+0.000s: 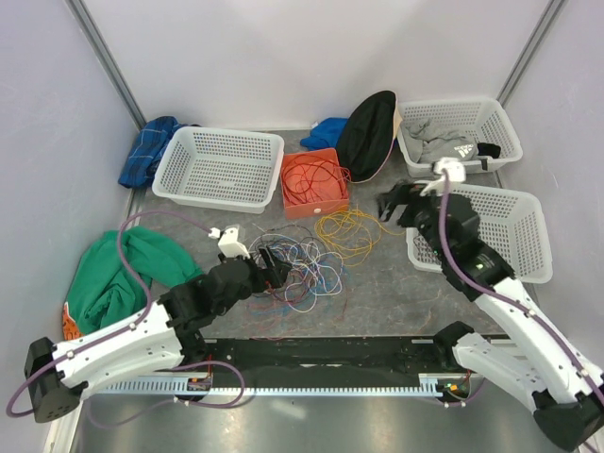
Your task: Untangle the cables
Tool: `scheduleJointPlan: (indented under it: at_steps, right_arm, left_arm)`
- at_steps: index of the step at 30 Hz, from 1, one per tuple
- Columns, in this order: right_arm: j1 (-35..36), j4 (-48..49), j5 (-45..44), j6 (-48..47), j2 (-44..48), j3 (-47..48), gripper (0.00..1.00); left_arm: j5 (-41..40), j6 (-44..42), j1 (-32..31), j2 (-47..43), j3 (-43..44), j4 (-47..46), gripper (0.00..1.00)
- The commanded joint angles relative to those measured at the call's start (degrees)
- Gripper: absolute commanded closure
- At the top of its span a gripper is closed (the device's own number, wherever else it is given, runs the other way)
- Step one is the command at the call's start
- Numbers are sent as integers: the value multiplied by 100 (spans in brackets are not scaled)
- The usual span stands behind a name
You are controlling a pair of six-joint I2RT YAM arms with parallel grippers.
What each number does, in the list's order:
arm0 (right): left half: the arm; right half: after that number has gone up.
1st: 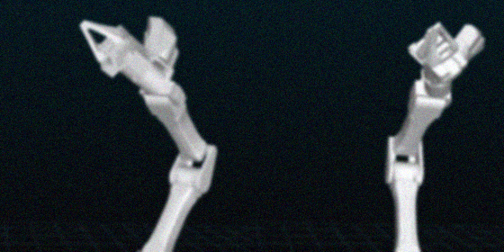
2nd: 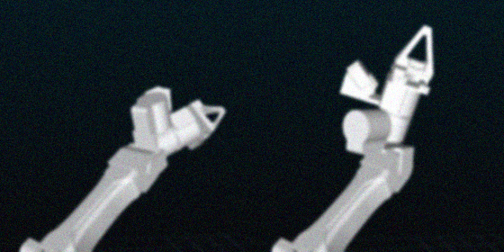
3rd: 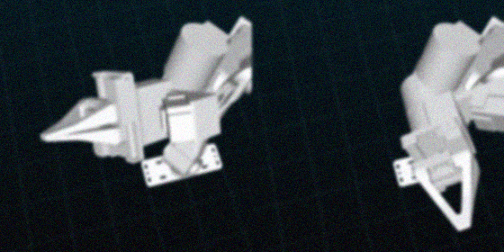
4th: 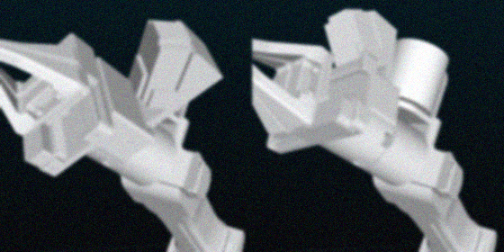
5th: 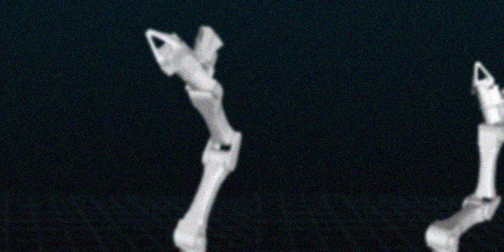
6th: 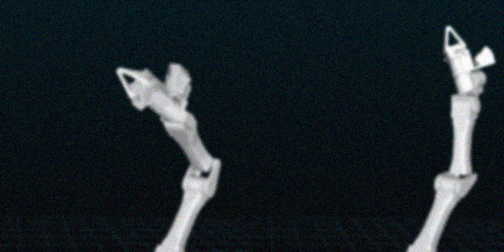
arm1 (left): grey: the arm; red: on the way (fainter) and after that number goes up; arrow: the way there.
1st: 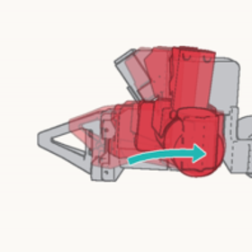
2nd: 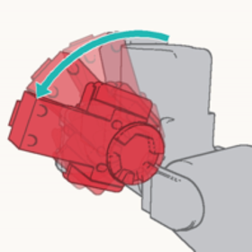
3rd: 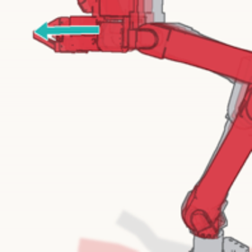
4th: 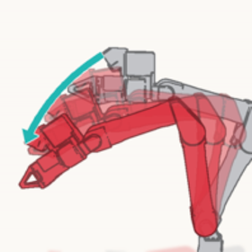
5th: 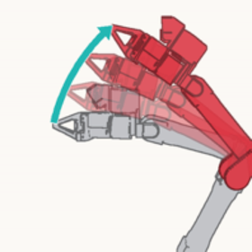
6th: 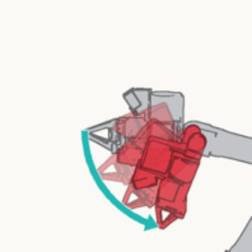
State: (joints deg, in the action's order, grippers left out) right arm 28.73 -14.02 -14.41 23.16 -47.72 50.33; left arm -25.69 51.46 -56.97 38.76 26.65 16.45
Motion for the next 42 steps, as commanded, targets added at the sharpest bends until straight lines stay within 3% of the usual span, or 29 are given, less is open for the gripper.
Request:
scheduleJointPlan:
  at_steps: [1,7,12,16,19,22,25,26,30,31,37,42]
  right_arm:
    - [896,645,827,-22,-246,-575,9]
    - [1801,1532,650,40,-474,-1367,9]
    - [2110,2061,659,198,-869,-1745,9]
    - [2312,2220,589,233,-958,-1816,8]
    - [2330,2141,510,224,-783,-1772,8]
    - [2330,1913,457,207,-484,-1623,7]
    - [2330,1666,510,215,-177,-1447,7]
    - [2330,1570,501,216,-106,-1386,7]
    - [2339,1429,440,207,228,-1359,7]
    - [2339,1411,431,215,255,-1367,7]
    - [2348,1411,457,277,369,-1376,8]
    - [2356,1191,431,172,676,-1157,7]
  left_arm:
    - [-532,399,10,298,393,385,0]
    - [-946,803,10,-70,604,1123,0]
    - [-1122,1190,10,-361,631,1554,0]
    - [-816,1646,11,-221,429,1634,0]
    - [-552,1814,10,244,122,1301,6]
    - [-542,1867,19,693,-134,800,26]
    - [-787,1675,28,931,-100,597,57]
    - [-866,1578,28,949,49,614,73]
    - [-1209,1007,37,809,454,623,88]
    - [-1323,771,37,713,620,675,98]
    - [-1263,-424,46,107,1594,606,98]
    - [-430,-1891,37,210,2930,-150,98]
